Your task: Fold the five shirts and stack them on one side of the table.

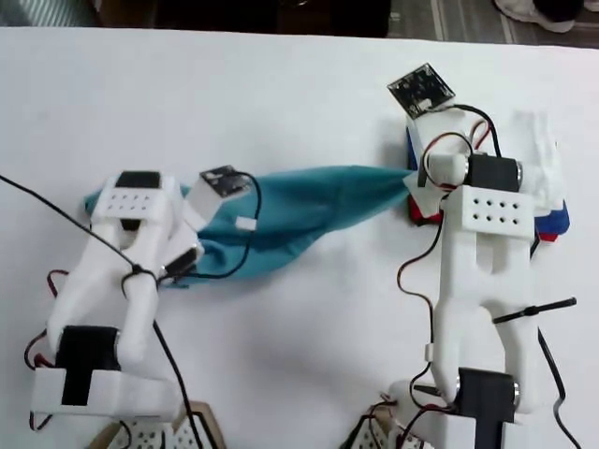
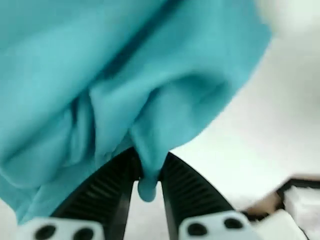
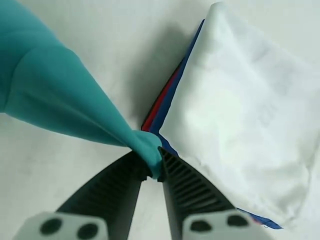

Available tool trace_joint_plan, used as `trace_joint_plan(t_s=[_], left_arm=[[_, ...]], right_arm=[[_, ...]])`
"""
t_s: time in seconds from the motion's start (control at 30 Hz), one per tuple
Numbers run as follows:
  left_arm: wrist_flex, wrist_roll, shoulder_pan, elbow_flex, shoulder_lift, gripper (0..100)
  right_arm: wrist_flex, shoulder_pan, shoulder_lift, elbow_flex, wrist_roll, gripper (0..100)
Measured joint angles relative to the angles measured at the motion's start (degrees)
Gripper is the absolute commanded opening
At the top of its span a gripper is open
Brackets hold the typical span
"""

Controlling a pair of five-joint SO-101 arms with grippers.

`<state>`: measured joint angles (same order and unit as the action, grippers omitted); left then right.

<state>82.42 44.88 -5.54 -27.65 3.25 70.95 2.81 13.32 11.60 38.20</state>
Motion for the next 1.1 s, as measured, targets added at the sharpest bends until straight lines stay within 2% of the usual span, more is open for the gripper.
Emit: trace_joint_plan(t_s=[0.17, 0.3, 0.47, 0.7, 0.93, 1.1], left_arm=[[10.1, 0.0, 5.5, 2.2, 0.0, 3], [12.7, 0.0, 11.3, -0.3, 4.3, 3], [9.7, 0.0, 14.9, -9.1, 13.4, 3], [0.5, 0.0, 15.4, -22.7, 19.3, 3], [1.3, 0.0, 15.4, -23.6, 24.8, 3], [4.8, 0.0, 15.4, -23.6, 31.7, 3]], right_arm=[[0.0, 0.0, 0.0, 0.0, 0.0, 2.0], [0.0, 0.0, 0.0, 0.0, 0.0, 2.0], [0.0, 0.0, 0.0, 0.0, 0.0, 2.0], [0.0, 0.0, 0.0, 0.0, 0.0, 2.0], [0.0, 0.0, 0.0, 0.0, 0.0, 2.0], [0.0, 0.0, 0.0, 0.0, 0.0, 2.0]])
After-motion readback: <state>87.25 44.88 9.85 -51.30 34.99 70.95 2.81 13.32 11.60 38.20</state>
